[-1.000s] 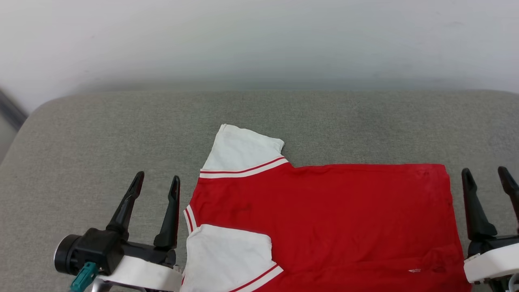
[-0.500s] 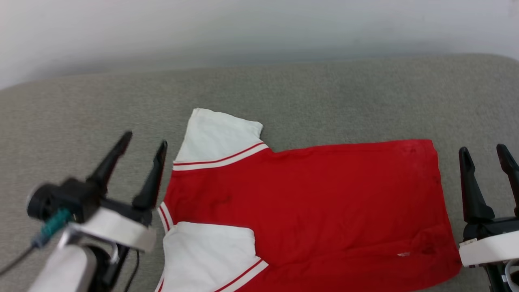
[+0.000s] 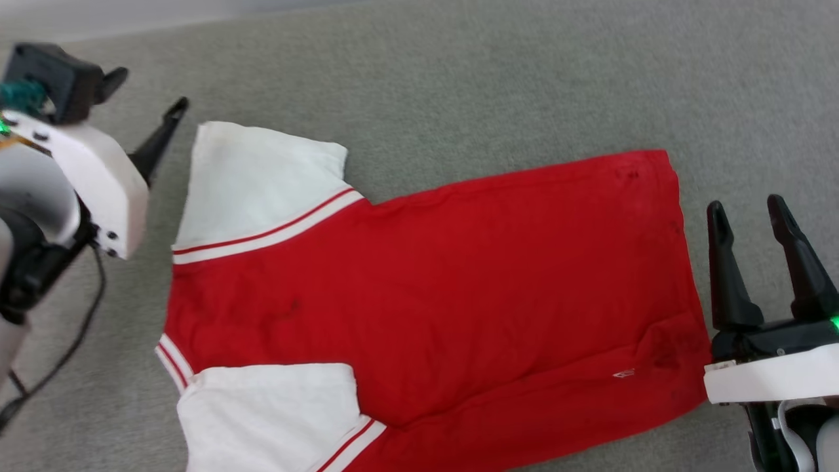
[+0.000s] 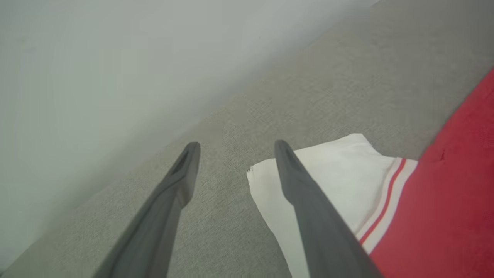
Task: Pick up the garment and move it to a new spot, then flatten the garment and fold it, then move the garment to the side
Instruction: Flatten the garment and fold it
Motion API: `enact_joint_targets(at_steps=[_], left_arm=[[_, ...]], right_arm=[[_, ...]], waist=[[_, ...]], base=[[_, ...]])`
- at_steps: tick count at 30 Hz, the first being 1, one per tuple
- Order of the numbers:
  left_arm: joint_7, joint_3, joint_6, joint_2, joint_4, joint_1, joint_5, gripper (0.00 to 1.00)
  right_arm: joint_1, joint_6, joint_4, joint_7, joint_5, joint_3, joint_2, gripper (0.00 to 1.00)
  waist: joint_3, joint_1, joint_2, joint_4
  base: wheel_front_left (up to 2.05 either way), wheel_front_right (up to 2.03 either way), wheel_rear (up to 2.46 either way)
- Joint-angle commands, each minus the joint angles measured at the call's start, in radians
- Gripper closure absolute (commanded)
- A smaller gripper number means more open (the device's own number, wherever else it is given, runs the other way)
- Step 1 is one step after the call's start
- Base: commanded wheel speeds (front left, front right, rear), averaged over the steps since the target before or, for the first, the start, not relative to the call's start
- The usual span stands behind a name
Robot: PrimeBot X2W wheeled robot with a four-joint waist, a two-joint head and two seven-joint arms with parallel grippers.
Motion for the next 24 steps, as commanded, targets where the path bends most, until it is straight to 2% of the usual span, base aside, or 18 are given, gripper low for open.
enact_joint_targets(at_steps=[1, 6, 11, 15, 18, 21, 22, 23, 24], left_arm=[[0.071, -0.035, -0.001, 0.039, 0.016, -0.060, -0.037, 0.00], [0.309, -0.065, -0.002, 0.089, 0.104, -0.165, -0.197, 0.00], [0.501, -0.083, 0.017, 0.096, 0.170, -0.221, -0.271, 0.00], [0.557, -0.097, 0.031, 0.089, 0.190, -0.237, -0.281, 0.00], [0.554, -0.108, 0.043, 0.079, 0.207, -0.238, -0.261, 0.00], [0.563, -0.140, 0.033, 0.077, 0.224, -0.215, -0.255, 0.00], [0.564, -0.144, 0.028, 0.069, 0.227, -0.205, -0.268, 0.04], [0.555, -0.142, 0.023, 0.062, 0.225, -0.198, -0.277, 0.70], [0.542, -0.141, 0.022, 0.054, 0.222, -0.195, -0.282, 1.00]], right_arm=[[-0.025, 0.000, 0.009, -0.012, 0.002, 0.009, 0.013, 0.00], [-0.052, 0.000, 0.029, -0.029, 0.038, 0.037, 0.032, 0.00], [-0.070, 0.000, 0.047, -0.038, 0.081, 0.049, 0.045, 0.00], [-0.078, 0.000, 0.055, -0.037, 0.088, 0.056, 0.046, 0.00], [-0.082, 0.000, 0.065, -0.036, 0.081, 0.073, 0.043, 0.00], [-0.087, 0.000, 0.072, -0.034, 0.078, 0.086, 0.030, 0.00], [-0.089, 0.000, 0.075, -0.035, 0.078, 0.085, 0.026, 0.00], [-0.089, 0.000, 0.077, -0.034, 0.079, 0.083, 0.023, 0.00], [-0.090, 0.000, 0.079, -0.032, 0.078, 0.080, 0.019, 0.00]], waist=[[0.071, -0.0002, 0.0000, -0.061], [0.125, -0.0002, 0.0000, -0.095], [0.161, -0.0002, 0.0000, -0.114], [0.176, -0.0002, 0.0000, -0.120], [0.186, -0.0002, 0.0000, -0.124], [0.192, -0.0002, 0.0000, -0.124], [0.192, -0.0002, 0.0000, -0.123], [0.191, -0.0002, 0.0000, -0.122], [0.189, -0.0002, 0.0000, -0.119]], base=[[0.00, 0.00, 0.00], [0.00, 0.00, 0.00], [0.00, 0.00, 0.00], [0.00, 0.00, 0.00], [0.00, 0.00, 0.00], [0.00, 0.00, 0.00], [0.00, 0.00, 0.00], [0.00, 0.00, 0.00], [0.00, 0.00, 0.00]])
